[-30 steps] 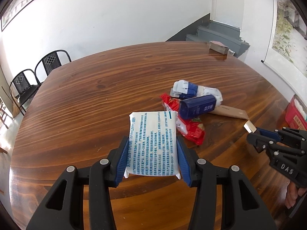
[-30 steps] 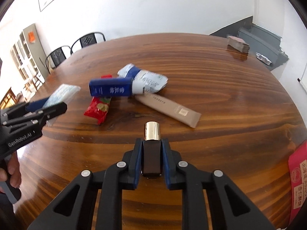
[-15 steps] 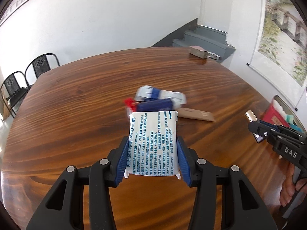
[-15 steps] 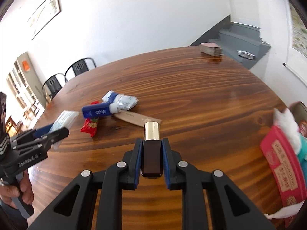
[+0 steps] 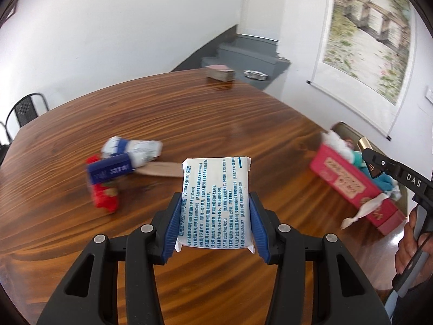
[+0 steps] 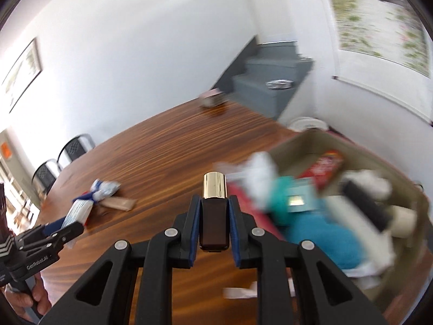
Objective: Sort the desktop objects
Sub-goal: 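Carry the pad packet with the left gripper while the right carries the brown bottle to the tin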
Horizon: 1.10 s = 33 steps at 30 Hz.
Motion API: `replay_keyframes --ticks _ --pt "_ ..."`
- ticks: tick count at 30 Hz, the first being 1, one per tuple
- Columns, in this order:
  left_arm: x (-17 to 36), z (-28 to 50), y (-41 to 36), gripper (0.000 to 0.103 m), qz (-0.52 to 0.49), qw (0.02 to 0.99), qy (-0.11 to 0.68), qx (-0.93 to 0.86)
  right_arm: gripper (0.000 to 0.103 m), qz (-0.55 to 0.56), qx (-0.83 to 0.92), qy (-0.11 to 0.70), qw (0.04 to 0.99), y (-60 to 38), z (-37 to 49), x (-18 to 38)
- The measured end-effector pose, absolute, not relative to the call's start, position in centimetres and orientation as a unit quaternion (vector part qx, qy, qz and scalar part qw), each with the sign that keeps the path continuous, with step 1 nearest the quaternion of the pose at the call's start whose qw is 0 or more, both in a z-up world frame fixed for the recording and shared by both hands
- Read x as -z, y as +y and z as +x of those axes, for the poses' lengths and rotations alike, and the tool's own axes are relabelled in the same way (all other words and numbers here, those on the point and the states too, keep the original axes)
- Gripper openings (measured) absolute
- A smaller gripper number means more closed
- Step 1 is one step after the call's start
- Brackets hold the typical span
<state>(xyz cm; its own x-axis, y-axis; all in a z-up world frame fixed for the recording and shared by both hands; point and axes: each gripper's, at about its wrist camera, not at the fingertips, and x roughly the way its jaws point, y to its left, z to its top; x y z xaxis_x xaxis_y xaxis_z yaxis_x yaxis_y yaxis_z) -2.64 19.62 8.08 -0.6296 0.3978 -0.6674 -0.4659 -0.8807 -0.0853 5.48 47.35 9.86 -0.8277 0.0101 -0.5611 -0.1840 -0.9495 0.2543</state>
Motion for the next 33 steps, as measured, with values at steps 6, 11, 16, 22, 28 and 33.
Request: replay_keyframes --ticks 6,11,16,22,28,33 --pt "-8.8 -1.7 25.3 0.051 -0.352 0.283 0.067 -0.889 0.022 -0.285 -0.936 0.182 0.097 52.9 7.3 -9.6" --pt "-9.2 -0.8 29.7 0.051 -0.347 0.319 0.086 -0.878 0.022 -0.294 -0.928 0.204 0.103 55.6 7.9 -8.7" --pt "-9.9 0.0 33.2 0.051 -0.339 0.344 0.104 -0.869 0.022 -0.303 -0.925 0.205 0.106 56.8 7.9 -8.2" --pt "-10.5 0.4 36.3 0.051 -0.336 0.371 0.112 -0.858 0.022 -0.322 -0.917 0.213 0.103 58.3 7.9 -7.5" --pt "-10.8 0.8 39.3 0.051 -0.332 0.395 0.121 -0.848 0.022 -0.332 -0.914 0.217 0.087 59.0 8.3 -7.3" --pt "-10.7 1.6 41.3 0.051 -0.329 0.414 0.129 -0.839 0.022 -0.315 -0.919 0.219 0.088 59.5 9.3 -7.9"
